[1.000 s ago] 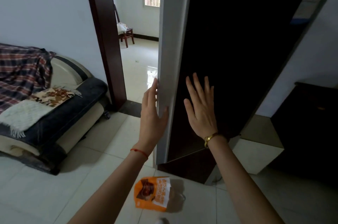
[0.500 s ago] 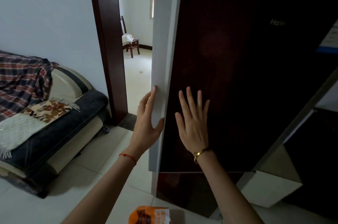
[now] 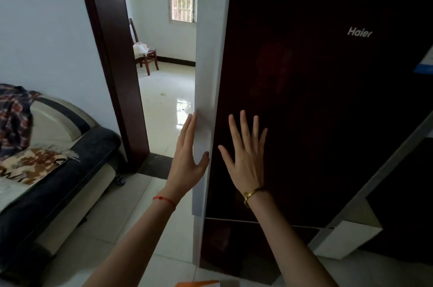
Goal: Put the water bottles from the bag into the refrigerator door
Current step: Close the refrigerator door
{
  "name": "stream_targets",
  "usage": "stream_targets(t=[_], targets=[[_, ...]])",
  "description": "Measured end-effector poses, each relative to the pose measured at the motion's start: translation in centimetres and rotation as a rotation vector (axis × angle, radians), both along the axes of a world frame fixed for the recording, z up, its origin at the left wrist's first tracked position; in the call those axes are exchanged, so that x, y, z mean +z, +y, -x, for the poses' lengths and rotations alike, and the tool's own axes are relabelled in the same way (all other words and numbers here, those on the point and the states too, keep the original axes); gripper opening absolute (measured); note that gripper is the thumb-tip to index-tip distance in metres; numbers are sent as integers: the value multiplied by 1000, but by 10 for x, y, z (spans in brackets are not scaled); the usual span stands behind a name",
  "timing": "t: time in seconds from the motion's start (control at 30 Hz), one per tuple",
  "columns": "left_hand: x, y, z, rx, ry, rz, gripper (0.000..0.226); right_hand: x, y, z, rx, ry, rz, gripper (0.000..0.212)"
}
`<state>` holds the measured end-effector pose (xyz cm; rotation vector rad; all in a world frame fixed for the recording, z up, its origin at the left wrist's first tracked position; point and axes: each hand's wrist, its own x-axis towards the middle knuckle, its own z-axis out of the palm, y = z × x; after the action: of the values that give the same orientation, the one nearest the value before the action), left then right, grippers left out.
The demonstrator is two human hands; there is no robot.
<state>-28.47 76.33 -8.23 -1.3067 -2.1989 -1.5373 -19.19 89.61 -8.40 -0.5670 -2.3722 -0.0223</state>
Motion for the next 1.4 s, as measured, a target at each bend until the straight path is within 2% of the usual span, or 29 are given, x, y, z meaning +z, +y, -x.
stream_targets(t=[0.43, 0.87, 1.13, 1.4], targets=[[-16, 11, 58, -73, 29, 27, 86, -2, 27, 55, -205, -62, -44, 90], [-30, 39, 90, -176, 64, 45, 82, -16, 37, 73, -288, 11, -150, 98], [-33, 43, 96, -173, 140, 2, 78, -17, 40, 75, -298, 8, -158, 99], [-27, 34, 95, -230, 59, 24, 85, -7, 29, 68, -284, -27, -99, 89]])
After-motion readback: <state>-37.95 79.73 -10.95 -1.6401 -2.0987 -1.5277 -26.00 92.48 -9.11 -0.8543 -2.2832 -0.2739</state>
